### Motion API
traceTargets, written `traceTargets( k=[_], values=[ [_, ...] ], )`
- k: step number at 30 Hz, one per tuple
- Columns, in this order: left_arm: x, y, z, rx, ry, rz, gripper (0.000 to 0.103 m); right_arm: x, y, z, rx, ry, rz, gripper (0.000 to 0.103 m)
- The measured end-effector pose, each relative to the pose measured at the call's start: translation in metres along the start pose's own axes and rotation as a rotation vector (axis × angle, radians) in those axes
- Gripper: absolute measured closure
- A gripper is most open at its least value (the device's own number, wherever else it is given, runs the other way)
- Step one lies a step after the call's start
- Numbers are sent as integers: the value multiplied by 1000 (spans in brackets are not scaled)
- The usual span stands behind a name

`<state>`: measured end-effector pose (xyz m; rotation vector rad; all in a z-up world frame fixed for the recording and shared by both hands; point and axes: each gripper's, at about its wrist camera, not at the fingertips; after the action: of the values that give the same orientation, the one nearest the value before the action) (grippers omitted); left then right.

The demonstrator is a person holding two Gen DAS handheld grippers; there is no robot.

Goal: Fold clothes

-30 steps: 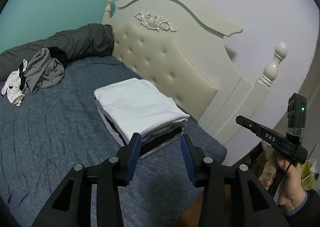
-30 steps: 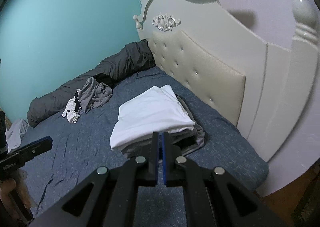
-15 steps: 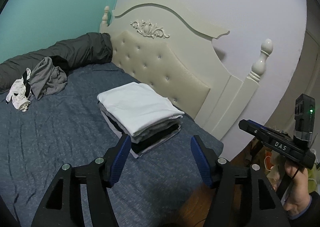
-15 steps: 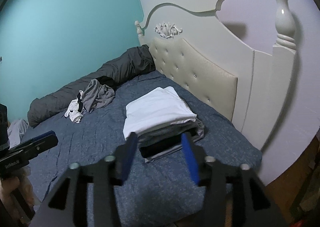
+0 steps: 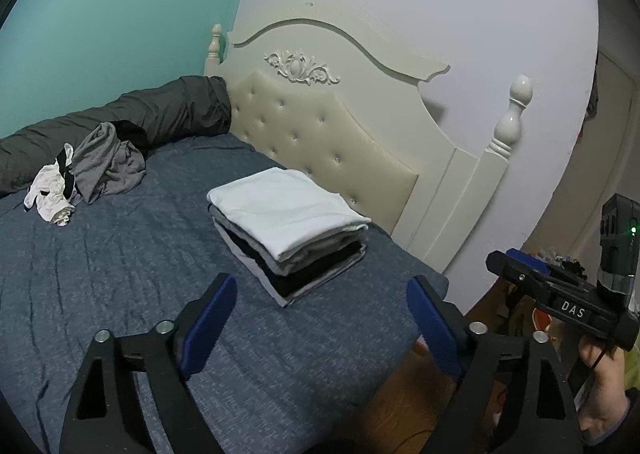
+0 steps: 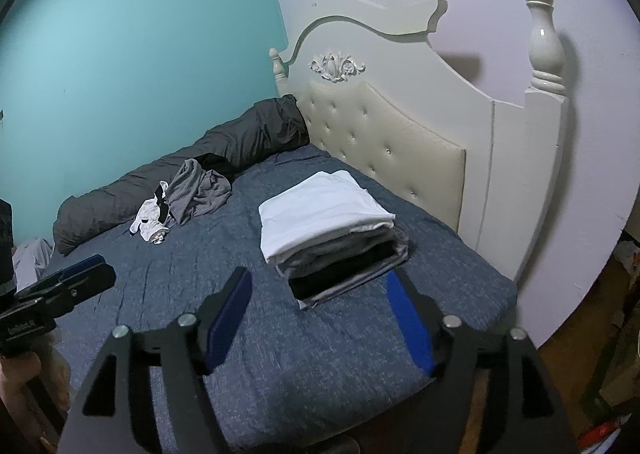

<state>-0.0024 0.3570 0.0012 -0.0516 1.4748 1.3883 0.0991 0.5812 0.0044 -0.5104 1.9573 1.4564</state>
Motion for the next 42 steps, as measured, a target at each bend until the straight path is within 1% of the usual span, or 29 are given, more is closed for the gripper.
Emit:
traceTargets(
  k=[4, 6, 13, 17, 20, 23, 25, 28, 31, 42],
  values=[
    [-7, -5, -1, 6, 12, 14, 0, -6, -6, -5, -4, -8, 10, 23],
    [-8, -8, -2, 6, 11, 15, 0, -8, -9, -7, -6, -11, 16, 19],
    [-11, -16, -6, -11, 17, 9, 0, -17, -19, -15, -15, -24, 34, 15],
    [-12, -21, -9, -31, 42, 8, 0, -18, -25, -18, -18, -28, 38, 9],
    [-13, -23, -14, -51, 45, 4, 0, -18, -30, -18, -13, -28, 39, 7],
    [-14, -25, -16, -60, 60, 8, 0, -17, -34, -17, -3, -32, 42, 6],
    [-15, -27, -15, -56, 50, 16, 0, -17, -36, -17, 0, -35, 44, 5],
    [-15, -28, -13, -47, 69, 19, 0, -17, -37, -16, 2, -37, 40, 5],
    [-14, -30, -12, -46, 66, 12, 0, -17, -38, -15, 4, -39, 40, 5],
    [-13, -36, -9, -30, 101, 2, 0, -17, -39, -14, 7, -40, 41, 5]
  ],
)
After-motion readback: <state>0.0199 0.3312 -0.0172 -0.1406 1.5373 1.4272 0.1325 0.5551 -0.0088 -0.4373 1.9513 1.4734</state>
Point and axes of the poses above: each gripper's, at about its wrist camera, not at the fingertips, and x roughly the way its jaws point, z to its right, y to its top, and after that the axes turned 12 degrees about -z, right-handed
